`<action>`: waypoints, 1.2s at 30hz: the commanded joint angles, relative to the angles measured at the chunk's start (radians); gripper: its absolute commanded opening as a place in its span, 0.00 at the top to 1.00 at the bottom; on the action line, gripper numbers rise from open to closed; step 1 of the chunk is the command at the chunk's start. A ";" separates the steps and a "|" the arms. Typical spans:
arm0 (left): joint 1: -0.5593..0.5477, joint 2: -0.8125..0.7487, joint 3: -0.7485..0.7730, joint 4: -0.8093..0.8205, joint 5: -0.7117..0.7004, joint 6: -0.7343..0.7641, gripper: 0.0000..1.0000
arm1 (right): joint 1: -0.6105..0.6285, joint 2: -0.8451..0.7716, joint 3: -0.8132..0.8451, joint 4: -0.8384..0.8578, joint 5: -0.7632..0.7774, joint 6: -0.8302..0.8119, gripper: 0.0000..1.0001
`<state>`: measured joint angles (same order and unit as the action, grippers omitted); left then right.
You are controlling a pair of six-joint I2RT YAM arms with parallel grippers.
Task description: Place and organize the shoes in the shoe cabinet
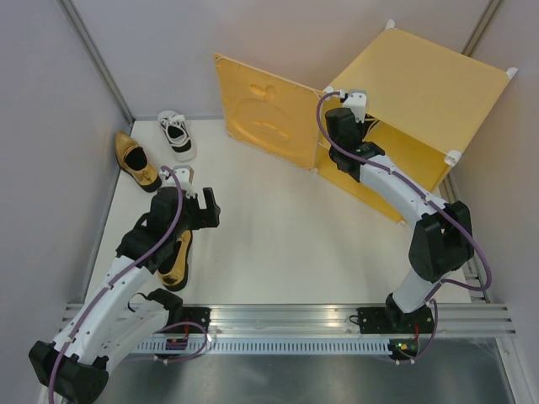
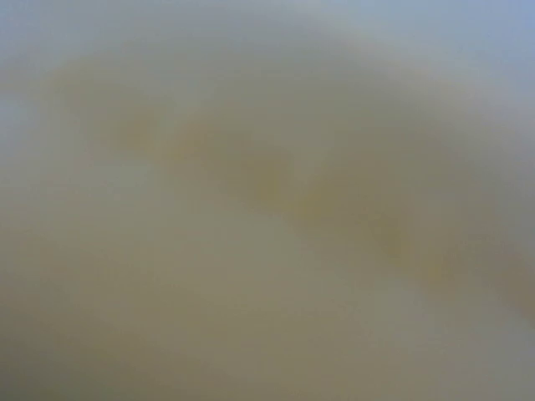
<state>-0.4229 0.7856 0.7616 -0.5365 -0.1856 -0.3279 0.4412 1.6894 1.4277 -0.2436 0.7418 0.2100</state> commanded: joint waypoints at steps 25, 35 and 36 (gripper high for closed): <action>0.003 0.007 -0.007 0.026 -0.032 0.026 0.01 | -0.012 -0.134 -0.029 -0.098 -0.158 0.074 0.36; 0.003 0.037 0.004 0.009 -0.032 0.010 0.00 | -0.010 -0.390 -0.177 -0.187 -0.557 0.080 0.16; 0.003 0.049 0.008 0.006 -0.034 -0.008 0.00 | -0.010 -0.454 -0.196 -0.203 -0.608 0.075 0.14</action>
<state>-0.4229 0.8200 0.7616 -0.5426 -0.2077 -0.3283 0.4282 1.3598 1.2747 -0.4107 0.3138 0.2848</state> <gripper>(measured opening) 0.994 0.840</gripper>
